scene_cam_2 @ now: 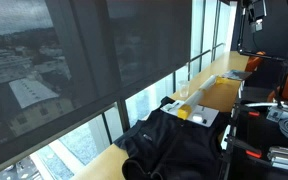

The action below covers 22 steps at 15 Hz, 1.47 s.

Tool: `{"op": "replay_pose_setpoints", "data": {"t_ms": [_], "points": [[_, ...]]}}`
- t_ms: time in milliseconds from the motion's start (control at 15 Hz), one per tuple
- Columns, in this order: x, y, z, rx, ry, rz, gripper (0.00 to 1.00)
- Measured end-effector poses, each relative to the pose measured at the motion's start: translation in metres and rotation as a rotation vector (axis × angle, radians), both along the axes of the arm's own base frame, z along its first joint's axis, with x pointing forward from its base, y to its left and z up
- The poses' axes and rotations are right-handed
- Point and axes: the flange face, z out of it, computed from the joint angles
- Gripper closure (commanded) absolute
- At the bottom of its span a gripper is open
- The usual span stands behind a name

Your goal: Close the zipper of the black vest

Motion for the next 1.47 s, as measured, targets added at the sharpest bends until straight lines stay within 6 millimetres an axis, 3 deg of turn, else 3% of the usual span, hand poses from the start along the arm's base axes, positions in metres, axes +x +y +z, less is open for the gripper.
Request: {"op": "replay_pose_setpoints", "data": {"t_ms": [1000, 1200, 1467], "points": [[0.003, 0.006, -0.001, 0.001, -0.003, 0.011, 0.0], [0.015, 0.039, -0.009, -0.001, -0.021, 0.069, 0.0], [0.04, 0.126, -0.04, -0.026, -0.092, 0.185, 0.0]]}}
